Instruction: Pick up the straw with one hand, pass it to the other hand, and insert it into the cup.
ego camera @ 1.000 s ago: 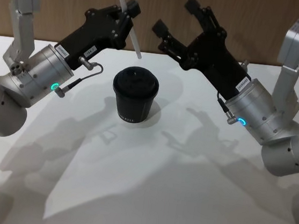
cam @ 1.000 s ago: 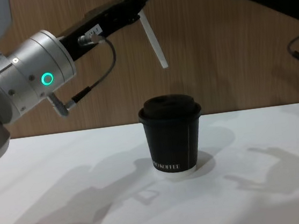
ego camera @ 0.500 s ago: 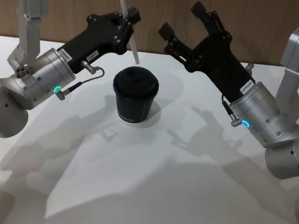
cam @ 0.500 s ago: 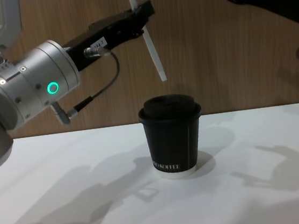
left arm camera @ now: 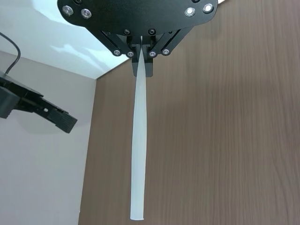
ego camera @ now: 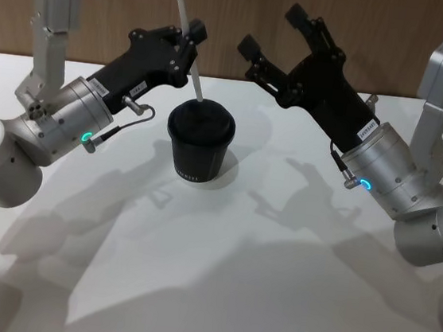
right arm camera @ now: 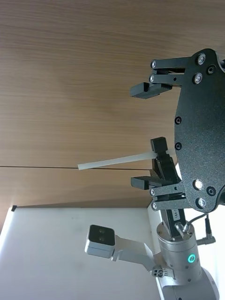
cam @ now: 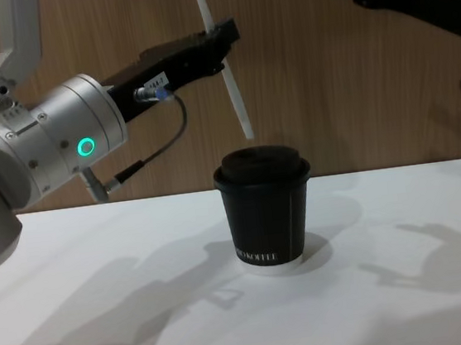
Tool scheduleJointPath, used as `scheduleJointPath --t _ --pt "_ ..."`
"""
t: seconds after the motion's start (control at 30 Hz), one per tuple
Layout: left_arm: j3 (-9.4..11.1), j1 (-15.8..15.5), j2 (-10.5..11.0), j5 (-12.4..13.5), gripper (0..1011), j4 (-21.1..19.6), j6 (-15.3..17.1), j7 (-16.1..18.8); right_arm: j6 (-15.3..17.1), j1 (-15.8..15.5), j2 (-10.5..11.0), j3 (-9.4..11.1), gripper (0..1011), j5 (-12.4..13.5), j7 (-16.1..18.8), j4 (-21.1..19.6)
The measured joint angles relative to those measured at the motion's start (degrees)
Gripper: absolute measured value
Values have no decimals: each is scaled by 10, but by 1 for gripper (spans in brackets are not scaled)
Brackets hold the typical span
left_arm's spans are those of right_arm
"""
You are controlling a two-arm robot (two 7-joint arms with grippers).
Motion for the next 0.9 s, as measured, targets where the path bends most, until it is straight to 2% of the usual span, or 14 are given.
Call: scheduleJointPath --t 0.57,0.9 --pt "-1 0 -10 20 13 16 5 16 0 0 1 0 1001 0 -1 0" --pt "-2 -8 -23 27 13 42 -2 14 0 0 1 0 1001 0 -1 0"
